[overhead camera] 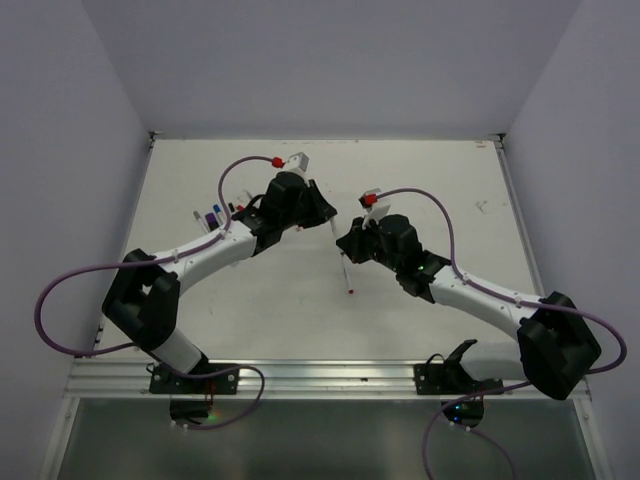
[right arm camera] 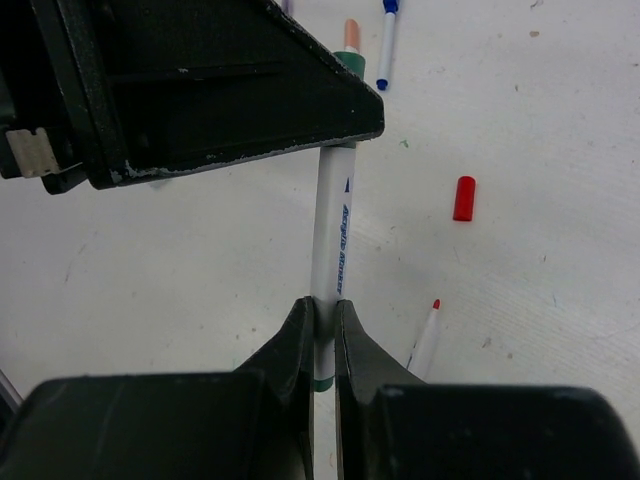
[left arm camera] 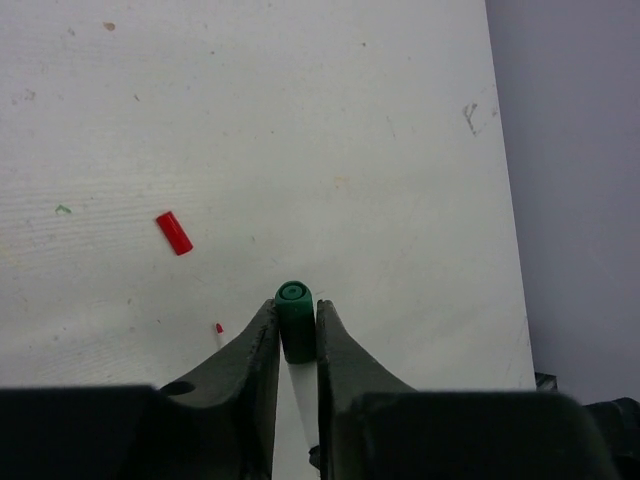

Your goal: Open the pen caps

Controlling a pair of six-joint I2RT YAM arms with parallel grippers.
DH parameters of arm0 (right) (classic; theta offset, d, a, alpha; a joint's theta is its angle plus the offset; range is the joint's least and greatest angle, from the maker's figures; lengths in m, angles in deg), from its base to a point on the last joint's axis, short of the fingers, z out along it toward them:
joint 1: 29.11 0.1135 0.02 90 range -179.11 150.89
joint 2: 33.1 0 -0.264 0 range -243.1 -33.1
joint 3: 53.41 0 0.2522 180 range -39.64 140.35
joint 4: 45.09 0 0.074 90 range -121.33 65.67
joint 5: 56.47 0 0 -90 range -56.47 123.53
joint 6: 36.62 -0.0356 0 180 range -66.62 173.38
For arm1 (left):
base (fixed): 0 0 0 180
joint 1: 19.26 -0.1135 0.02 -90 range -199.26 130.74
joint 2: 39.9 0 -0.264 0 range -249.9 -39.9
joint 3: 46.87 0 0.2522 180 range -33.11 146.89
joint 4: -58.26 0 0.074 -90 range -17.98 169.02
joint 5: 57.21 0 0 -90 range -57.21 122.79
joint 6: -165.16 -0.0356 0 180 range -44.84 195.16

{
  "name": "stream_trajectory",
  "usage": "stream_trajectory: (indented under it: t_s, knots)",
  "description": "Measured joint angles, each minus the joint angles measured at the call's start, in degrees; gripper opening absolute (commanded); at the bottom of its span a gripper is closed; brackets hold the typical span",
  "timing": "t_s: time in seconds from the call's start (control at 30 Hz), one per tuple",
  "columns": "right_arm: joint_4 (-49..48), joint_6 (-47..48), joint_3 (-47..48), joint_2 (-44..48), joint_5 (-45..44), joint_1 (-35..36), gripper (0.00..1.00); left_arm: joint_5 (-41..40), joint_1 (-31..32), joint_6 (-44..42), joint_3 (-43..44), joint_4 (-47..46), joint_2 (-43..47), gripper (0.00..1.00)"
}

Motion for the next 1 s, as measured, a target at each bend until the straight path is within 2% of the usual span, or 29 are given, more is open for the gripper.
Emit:
stream_trajectory:
  t_s: [0.1,0.13,0.17,0.27,0.37,0.53,0.63,0.73,0.8,0.83,1.0]
  knots:
    - [-0.44,-0.02,-0.46,0.07,-0.02,0.09,0.03,-0.13,0.61,0.48,0.5,-0.48,0.0,0.0]
    - [-0.68,-0.04,-0.66,0.11,0.0,0.07,0.07,-0.31,0.76,0.48,0.5,-0.59,0.0,0.0]
    - [-0.92,-0.11,-0.79,0.11,0.0,0.07,0.18,-0.33,0.81,0.46,0.5,-0.61,0.0,0.0]
    - [-1.73,-0.57,-1.03,0.11,0.04,0.07,0.33,-0.31,0.9,0.39,0.5,-0.68,0.0,0.0]
    - [-2.19,-0.83,-1.01,0.11,0.02,0.07,0.39,-0.74,1.03,-0.17,0.5,-0.68,0.0,0.0]
    - [-2.71,-1.16,-0.96,-0.15,-0.09,0.07,0.4,-0.94,1.9,-0.2,0.07,-1.14,0.0,0.0]
    - [-3.63,-1.22,-0.44,-1.55,-0.26,0.07,0.4,-0.92,2.45,-0.2,-0.68,-1.97,0.02,0.0]
    - [-3.98,-1.2,0.09,-3.21,-0.68,0.07,0.28,-0.85,2.75,-0.17,-1.16,-2.47,0.04,0.0]
    - [-4.0,-1.16,0.37,-3.87,-0.96,0.07,0.12,-0.74,2.78,-0.15,-1.46,-3.43,0.13,0.0]
    - [-3.93,-1.22,0.44,-4.02,-1.31,0.04,0.0,-0.74,2.8,-0.13,-1.68,-3.69,0.26,0.0]
    - [-4.52,-1.62,0.31,-3.37,-1.53,-0.15,0.0,-1.62,2.78,-0.22,-1.88,-4.48,1.18,0.0]
